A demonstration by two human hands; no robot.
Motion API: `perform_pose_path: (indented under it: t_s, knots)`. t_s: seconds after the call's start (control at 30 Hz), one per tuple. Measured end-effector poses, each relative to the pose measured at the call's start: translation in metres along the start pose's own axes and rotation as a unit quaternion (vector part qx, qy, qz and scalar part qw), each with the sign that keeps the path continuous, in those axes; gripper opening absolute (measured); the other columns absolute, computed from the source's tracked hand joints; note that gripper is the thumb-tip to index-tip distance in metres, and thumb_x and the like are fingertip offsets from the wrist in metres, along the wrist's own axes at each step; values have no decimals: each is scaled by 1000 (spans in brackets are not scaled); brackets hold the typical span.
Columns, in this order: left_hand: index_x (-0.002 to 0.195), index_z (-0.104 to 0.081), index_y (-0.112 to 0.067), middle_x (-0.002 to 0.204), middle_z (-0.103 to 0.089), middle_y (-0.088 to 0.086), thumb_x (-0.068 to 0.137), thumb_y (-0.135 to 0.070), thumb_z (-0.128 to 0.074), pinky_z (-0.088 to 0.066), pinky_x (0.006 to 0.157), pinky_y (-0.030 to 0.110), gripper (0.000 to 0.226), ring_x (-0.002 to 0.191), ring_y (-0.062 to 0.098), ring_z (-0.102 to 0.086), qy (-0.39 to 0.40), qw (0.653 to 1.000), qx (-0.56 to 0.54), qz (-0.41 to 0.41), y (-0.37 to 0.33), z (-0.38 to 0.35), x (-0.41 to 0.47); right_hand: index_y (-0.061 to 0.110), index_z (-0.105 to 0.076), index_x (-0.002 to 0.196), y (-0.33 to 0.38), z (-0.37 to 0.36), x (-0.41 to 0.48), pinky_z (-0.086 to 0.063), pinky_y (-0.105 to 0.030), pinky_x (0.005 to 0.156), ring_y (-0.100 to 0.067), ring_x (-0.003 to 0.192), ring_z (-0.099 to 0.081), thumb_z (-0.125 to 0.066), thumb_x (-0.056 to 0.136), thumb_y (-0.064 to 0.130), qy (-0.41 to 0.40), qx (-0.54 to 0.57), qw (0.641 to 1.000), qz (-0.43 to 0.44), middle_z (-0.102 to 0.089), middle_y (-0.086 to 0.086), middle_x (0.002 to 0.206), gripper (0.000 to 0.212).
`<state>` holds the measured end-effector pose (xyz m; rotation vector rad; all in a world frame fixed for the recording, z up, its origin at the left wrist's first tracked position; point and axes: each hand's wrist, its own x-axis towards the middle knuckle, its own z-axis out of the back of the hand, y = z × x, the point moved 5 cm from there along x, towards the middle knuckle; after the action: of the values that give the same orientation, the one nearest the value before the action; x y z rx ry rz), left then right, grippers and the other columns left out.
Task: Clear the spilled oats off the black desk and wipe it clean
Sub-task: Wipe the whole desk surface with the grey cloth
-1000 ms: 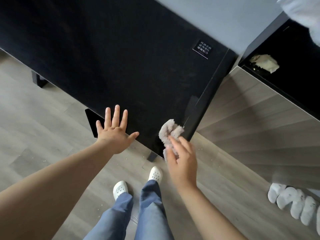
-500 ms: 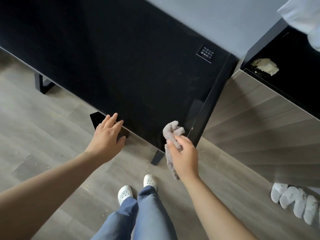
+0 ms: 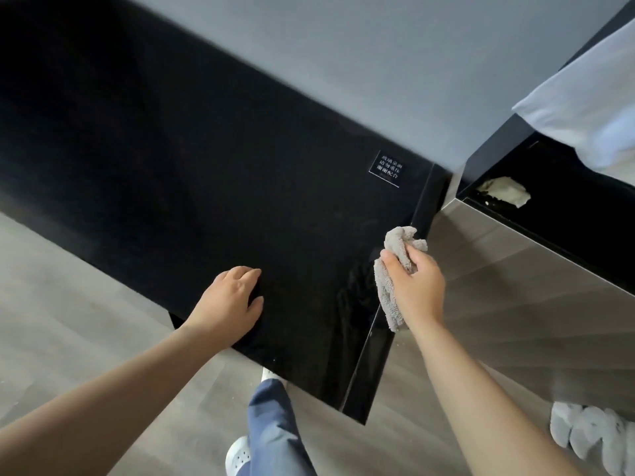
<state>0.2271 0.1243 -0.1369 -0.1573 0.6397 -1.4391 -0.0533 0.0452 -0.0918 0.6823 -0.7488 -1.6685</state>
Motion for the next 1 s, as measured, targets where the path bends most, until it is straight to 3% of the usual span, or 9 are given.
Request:
perform_pose_path:
  t_s: [0.17, 0.4, 0.53, 0.6, 0.67, 0.77, 0.83, 0.9, 1.0]
  knots:
    - [148, -33, -15, 148, -37, -2, 97, -30, -49, -31, 108, 27, 55, 135, 20, -33, -19, 1000, -1, -24, -20, 20, 67, 19, -63, 88, 14, -1, 78, -35, -24, 74, -11, 90, -54, -62, 88, 35, -68, -68, 994, 42, -56, 11, 87, 16]
    - [148, -33, -13, 154, -28, 1, 96, -31, -51, -18, 114, 26, 58, 143, 20, -23, -34, 997, 54, -50, -36, 39, 161, 22, -63, 97, -3, -18, 211, -46, -34, 86, -23, 98, -58, -56, 86, 46, -83, -122, 988, 51, -62, -6, 103, 27]
    - [143, -42, -6, 151, -36, 10, 92, -33, -57, -15, 116, 39, 59, 142, 28, -28, -64, 987, 122, -87, -37, 49, 227, 17, -59, 122, -12, -19, 298, -38, -39, 100, -35, 118, -46, -55, 87, 50, -95, -163, 982, 1, -53, -15, 125, 49]
    - [138, -47, -4, 147, -41, 12, 91, -40, -46, -22, 116, 45, 59, 138, 30, -34, -57, 982, 155, -88, -35, 45, 246, 16, -47, 139, -19, -34, 326, -30, -49, 107, -35, 131, -33, -47, 90, 57, -58, -215, 973, -68, -38, -14, 143, 64]
    - [137, -50, -5, 145, -43, 12, 89, -43, -40, -24, 115, 47, 63, 136, 30, -37, -61, 981, 155, -96, -32, 39, 253, 18, -40, 144, -18, -53, 342, -22, -62, 108, -33, 135, -28, -32, 91, 66, -38, -317, 944, -81, -30, -10, 150, 72]
    - [137, -50, -7, 146, -43, 9, 88, -41, -41, -18, 117, 44, 60, 137, 28, -35, -93, 981, 132, -104, -30, 36, 260, 20, -45, 142, -18, -76, 365, -14, -66, 108, -31, 135, -29, -22, 93, 62, -40, -351, 935, -26, -33, -7, 151, 69]
    - [138, -50, -9, 146, -43, 7, 88, -41, -41, -15, 118, 42, 60, 138, 27, -35, -101, 981, 127, -103, -27, 37, 268, 19, -57, 132, -17, -82, 377, -25, -57, 107, -34, 127, -40, -21, 90, 57, -61, -296, 952, 38, -47, -6, 143, 67]
    - [137, -51, -9, 146, -42, 7, 88, -41, -41, -16, 118, 43, 60, 138, 27, -35, -107, 982, 118, -105, -25, 34, 276, 16, -67, 121, -11, -88, 378, -37, -46, 96, -37, 114, -52, -29, 91, 50, -71, -248, 957, 132, -60, -7, 130, 59]
    - [136, -51, -7, 146, -43, 9, 88, -41, -42, -18, 117, 45, 60, 136, 28, -36, -115, 981, 112, -108, -24, 29, 283, 19, -70, 117, -13, -102, 349, -41, -44, 90, -31, 110, -55, -42, 94, 37, -57, -234, 949, 203, -64, -2, 122, 40]
